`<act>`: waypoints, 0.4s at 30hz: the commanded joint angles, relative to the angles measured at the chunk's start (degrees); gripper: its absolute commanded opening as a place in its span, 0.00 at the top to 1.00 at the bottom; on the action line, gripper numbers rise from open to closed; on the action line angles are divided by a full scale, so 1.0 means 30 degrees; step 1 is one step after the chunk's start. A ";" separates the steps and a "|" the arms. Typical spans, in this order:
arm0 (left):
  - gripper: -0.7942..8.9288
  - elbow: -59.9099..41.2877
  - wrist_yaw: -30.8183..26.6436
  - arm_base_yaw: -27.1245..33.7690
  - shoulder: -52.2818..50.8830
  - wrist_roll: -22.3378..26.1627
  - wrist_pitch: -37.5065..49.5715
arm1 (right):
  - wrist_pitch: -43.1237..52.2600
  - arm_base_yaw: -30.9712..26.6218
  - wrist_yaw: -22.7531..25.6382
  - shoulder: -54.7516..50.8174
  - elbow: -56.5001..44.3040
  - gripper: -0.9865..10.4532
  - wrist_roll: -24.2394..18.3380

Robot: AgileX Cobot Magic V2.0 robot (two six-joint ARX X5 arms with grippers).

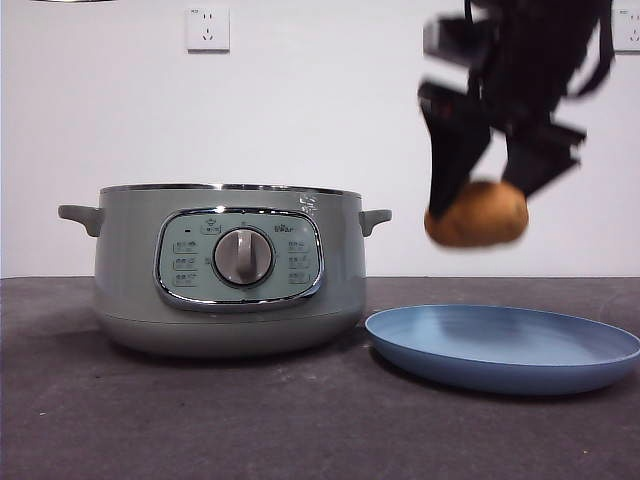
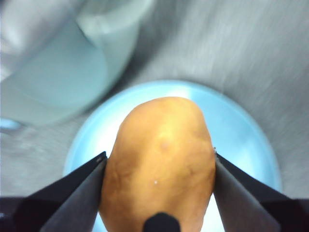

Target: Take the potato out from the steamer,put the potato on the plate,close the lid

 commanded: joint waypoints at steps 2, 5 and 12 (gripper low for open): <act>0.93 0.0087 0.0117 -0.0240 0.0182 0.0087 0.0903 | 0.2237 0.0015 -0.0015 0.0058 -0.2433 0.93 0.0386; 0.93 0.0087 0.0102 -0.0452 0.0386 0.0087 0.0947 | 0.3650 -0.0102 -0.0015 0.0058 -0.3767 0.93 0.0430; 0.93 0.0087 0.0117 -0.0852 0.0670 0.0080 0.1406 | 0.5442 -0.0175 0.0015 0.0066 -0.5501 0.93 0.0525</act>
